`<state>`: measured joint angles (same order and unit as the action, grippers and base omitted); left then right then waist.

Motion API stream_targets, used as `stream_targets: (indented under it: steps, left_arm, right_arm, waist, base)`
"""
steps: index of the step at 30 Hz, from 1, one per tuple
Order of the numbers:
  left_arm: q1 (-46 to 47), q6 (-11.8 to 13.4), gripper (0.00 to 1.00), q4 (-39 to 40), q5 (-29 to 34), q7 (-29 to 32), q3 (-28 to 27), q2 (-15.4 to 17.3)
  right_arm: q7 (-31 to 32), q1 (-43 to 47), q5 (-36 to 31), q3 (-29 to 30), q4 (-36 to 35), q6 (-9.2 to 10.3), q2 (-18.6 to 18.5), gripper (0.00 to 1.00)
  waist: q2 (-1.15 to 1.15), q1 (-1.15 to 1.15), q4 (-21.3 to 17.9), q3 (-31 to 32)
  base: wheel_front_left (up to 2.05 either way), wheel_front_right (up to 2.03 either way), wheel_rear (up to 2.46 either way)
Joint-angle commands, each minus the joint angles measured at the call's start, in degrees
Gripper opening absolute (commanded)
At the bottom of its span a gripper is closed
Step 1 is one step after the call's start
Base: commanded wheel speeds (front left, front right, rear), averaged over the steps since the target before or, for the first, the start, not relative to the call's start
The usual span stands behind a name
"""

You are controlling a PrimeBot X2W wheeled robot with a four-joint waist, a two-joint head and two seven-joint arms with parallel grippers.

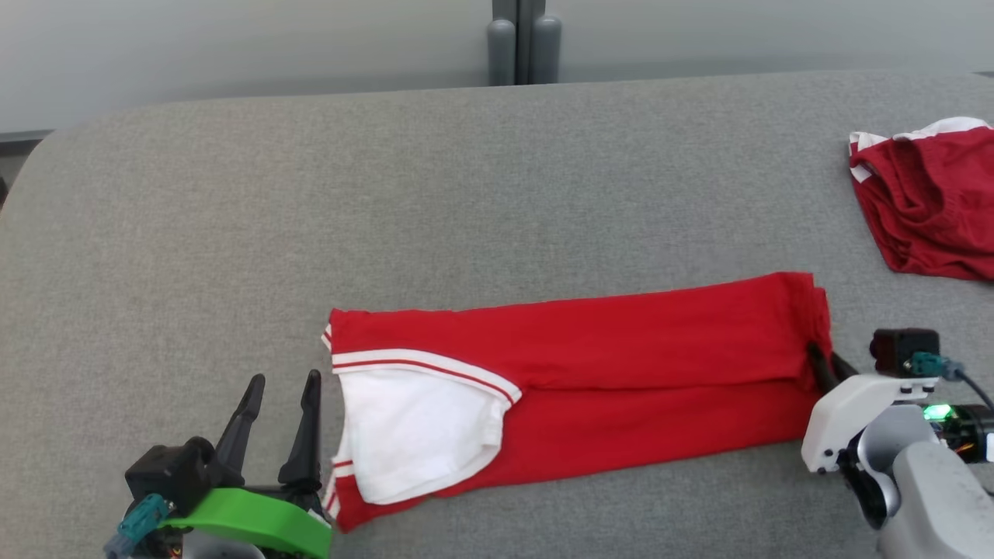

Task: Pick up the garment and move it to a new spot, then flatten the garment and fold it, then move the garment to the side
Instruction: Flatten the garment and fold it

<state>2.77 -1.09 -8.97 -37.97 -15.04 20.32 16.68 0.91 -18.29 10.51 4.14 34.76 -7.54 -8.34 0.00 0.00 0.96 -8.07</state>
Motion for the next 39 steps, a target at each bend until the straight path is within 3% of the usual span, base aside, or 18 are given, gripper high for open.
stream_targets:
  steps: [1,12,18,32,39]
  left_arm:
    - [0.76,-0.34,1.0,-0.11,0.85,-0.16,-0.34,-0.31]
    - [1.82,-1.46,1.0,-1.72,2.34,-0.16,-1.38,-1.81]
    - [1.93,-2.37,1.0,-2.72,2.9,-0.16,-1.83,-2.5]
    - [2.11,-3.72,1.0,-4.4,3.64,-0.17,-2.36,-3.64]
    - [1.79,-4.01,1.0,-4.86,3.51,-0.17,-2.79,-3.74]
  right_arm:
    - [-0.32,-0.85,-0.05,0.97,-0.13,0.11,-1.42,0.0]
    - [2.66,0.01,0.04,9.44,-5.16,0.11,-6.87,0.0]
    - [5.01,0.99,1.15,10.96,-9.89,0.1,-5.23,0.0]
    - [14.09,5.74,11.11,-3.74,-28.19,0.09,1.61,0.0]
    - [14.16,6.58,14.5,-13.76,-29.96,0.09,4.43,0.0]
  waist:
    - [0.0,0.0,-0.83,0.29]
    - [0.0,0.0,-3.08,0.89]
    - [0.0,0.0,-3.36,1.14]
    - [0.0,0.0,-1.09,2.38]
    - [0.0,0.0,0.16,2.73]
  base:
    - [0.0,0.0,0.0]
    - [0.0,0.0,0.0]
    - [0.0,0.0,0.0]
    - [0.0,0.0,0.0]
    - [0.0,0.0,0.0]
